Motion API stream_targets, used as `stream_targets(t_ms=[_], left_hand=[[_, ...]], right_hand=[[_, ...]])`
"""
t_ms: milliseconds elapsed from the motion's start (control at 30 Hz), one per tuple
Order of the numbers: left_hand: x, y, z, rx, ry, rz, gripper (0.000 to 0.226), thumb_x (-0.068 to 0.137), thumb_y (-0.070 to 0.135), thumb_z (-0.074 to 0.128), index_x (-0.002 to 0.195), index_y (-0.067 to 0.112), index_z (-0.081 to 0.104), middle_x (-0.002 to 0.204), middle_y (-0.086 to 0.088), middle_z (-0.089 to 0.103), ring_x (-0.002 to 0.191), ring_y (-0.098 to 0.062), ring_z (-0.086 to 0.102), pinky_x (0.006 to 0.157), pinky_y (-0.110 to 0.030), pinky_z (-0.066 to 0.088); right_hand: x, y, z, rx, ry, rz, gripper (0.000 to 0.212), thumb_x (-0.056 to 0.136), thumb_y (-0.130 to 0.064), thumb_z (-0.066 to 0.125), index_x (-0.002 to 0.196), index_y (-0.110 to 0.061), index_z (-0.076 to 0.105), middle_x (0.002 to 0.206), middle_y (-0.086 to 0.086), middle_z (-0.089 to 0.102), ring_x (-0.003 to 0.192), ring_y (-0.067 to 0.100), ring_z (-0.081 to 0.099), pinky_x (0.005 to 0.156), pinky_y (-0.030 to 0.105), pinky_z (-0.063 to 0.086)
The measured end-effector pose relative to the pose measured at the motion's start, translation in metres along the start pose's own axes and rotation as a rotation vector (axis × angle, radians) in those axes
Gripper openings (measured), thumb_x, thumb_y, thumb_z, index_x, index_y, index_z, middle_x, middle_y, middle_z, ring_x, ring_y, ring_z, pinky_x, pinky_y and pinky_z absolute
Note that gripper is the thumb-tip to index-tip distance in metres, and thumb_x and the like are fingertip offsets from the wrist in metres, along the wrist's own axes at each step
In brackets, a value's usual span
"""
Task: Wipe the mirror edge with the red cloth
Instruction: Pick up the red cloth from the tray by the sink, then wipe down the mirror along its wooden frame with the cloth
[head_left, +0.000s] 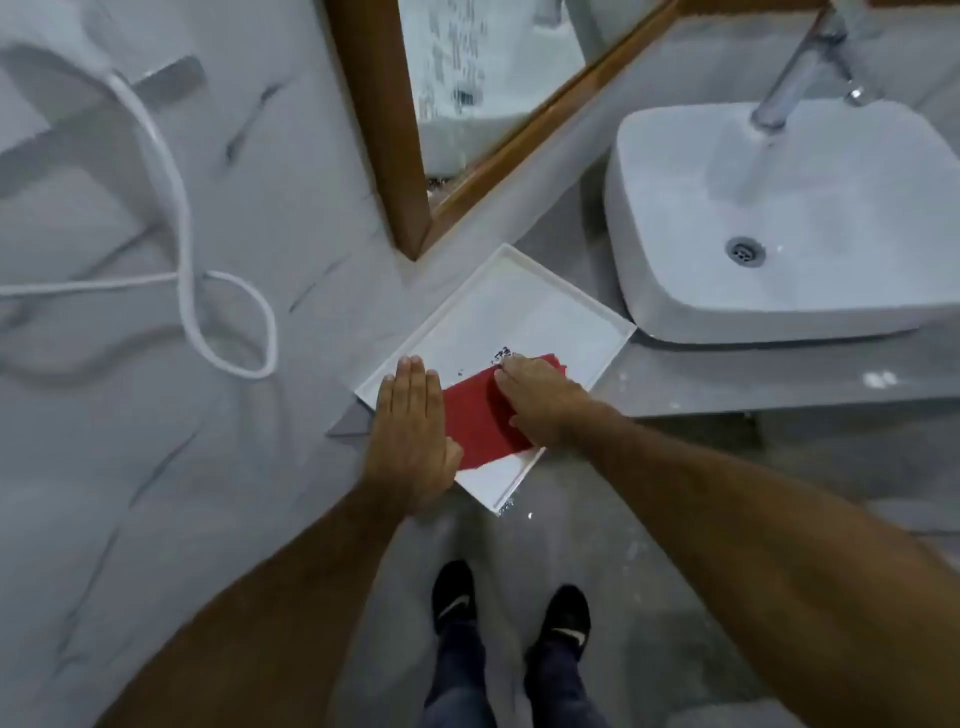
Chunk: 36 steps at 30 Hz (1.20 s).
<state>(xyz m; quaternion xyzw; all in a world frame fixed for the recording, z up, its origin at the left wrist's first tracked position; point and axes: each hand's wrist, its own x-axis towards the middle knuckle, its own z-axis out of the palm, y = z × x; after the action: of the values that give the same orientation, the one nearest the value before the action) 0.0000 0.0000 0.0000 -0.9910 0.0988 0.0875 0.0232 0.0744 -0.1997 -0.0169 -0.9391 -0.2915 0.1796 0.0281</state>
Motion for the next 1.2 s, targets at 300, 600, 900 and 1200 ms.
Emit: stream_targets(t_ms=[300,600,900,1200], left_hand=[[0.004,-0.027,0.021,0.068,0.044,0.027,0.086,0.088,0.044,0.046,0.151,-0.006,0.014,0.16,-0.03,0.013,0.149,-0.044,0.011,0.122,-0.052,0.008],[0.028,-0.024,-0.022,0.017,0.111,0.004,0.095,0.084,0.052,0.05,0.153,0.004,0.006,0.164,-0.022,0.007,0.151,-0.04,0.007,0.12,-0.049,0.011],[0.054,0.011,-0.176,0.073,0.413,-0.016,0.088,0.076,0.039,0.056,0.149,-0.002,0.027,0.16,-0.03,0.018,0.148,-0.047,0.016,0.113,-0.059,0.028],[0.062,-0.022,-0.441,0.339,0.777,0.017,0.087,0.078,0.035,0.046,0.148,-0.011,0.022,0.157,-0.036,0.01,0.148,-0.05,0.004,0.119,-0.064,0.016]], right_hand=[[0.039,-0.008,-0.009,-0.101,-0.257,0.104,0.072,0.054,-0.047,0.092,0.114,-0.025,0.058,0.11,-0.001,0.067,0.112,0.026,0.059,0.105,0.045,0.034],[0.032,-0.002,-0.063,0.16,-0.382,0.143,0.049,0.06,-0.035,0.091,0.103,-0.022,0.071,0.085,-0.005,0.068,0.078,0.019,0.063,0.068,0.029,0.047],[-0.025,0.069,-0.209,1.153,0.009,0.409,0.03,0.084,-0.017,0.076,0.109,-0.001,0.072,0.104,0.018,0.076,0.093,0.035,0.074,0.087,0.047,0.061],[-0.041,0.088,-0.418,1.617,0.516,0.24,0.032,0.084,-0.006,0.076,0.114,0.001,0.066,0.1,0.022,0.075,0.083,0.034,0.074,0.067,0.04,0.061]])
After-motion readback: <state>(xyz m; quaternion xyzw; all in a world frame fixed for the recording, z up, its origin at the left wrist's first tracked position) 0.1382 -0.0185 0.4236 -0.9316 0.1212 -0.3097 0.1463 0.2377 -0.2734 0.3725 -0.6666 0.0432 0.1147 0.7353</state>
